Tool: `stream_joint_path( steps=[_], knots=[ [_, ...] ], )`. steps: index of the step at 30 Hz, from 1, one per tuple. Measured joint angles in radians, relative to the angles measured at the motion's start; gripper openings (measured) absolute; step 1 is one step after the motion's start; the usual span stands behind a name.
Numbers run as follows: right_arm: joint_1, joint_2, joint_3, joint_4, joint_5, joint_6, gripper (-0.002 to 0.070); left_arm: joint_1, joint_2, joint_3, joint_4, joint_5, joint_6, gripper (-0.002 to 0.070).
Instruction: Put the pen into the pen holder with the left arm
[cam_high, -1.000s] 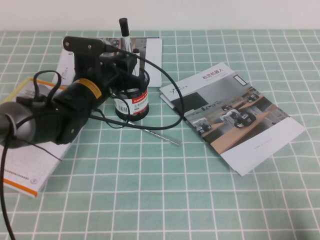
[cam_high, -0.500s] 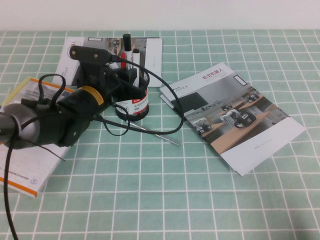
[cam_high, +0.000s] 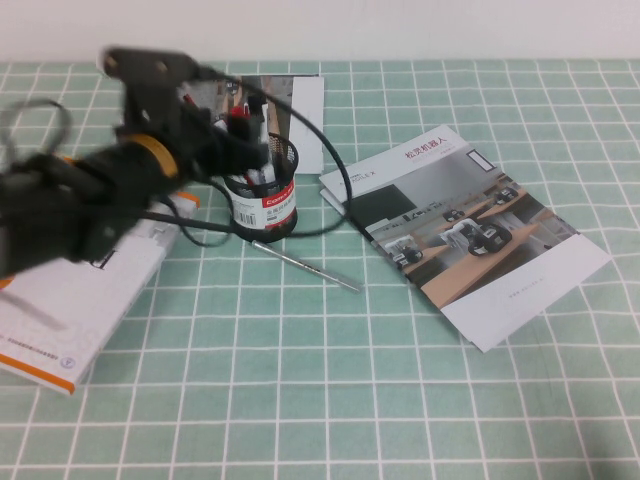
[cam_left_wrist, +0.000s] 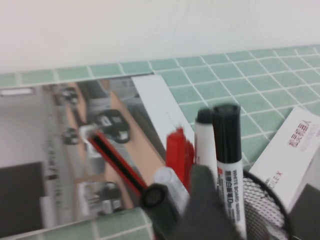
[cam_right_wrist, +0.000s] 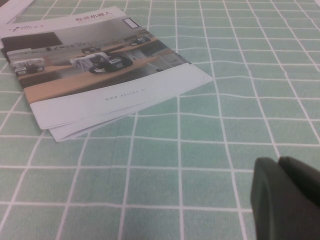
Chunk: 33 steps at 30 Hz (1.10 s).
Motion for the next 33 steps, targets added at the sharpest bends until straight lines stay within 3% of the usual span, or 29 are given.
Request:
stream_joint_path(
  steps=[2, 4, 6, 8, 17, 23, 33],
  knots=[
    [0.000, 0.000, 0.000, 0.000, 0.000, 0.000, -0.0020, 0.000, -0.083, 0.012, -0.002, 0.073, 0.000, 0.0329],
    [0.000, 0.000, 0.000, 0.000, 0.000, 0.000, -0.0020, 0.000, -0.172, 0.040, -0.002, 0.101, 0.000, 0.0167],
    [0.000, 0.000, 0.000, 0.000, 0.000, 0.000, -0.0020, 0.000, -0.255, 0.087, -0.002, 0.103, 0.002, 0.0078],
    [0.000, 0.000, 0.000, 0.000, 0.000, 0.000, -0.0020, 0.000, -0.352, 0.147, -0.002, 0.096, 0.002, 0.0035],
    [0.000, 0.000, 0.000, 0.000, 0.000, 0.000, -0.0020, 0.000, -0.803, 0.460, -0.002, 0.080, 0.014, 0.0004],
    [0.000, 0.000, 0.000, 0.000, 0.000, 0.000, -0.0020, 0.000, -1.078, 0.665, -0.002, 0.138, -0.068, 0.0003],
    [0.000, 0.000, 0.000, 0.000, 0.000, 0.000, -0.0020, 0.000, -1.314, 0.799, -0.002, 0.248, -0.072, 0.0003]
  ],
)
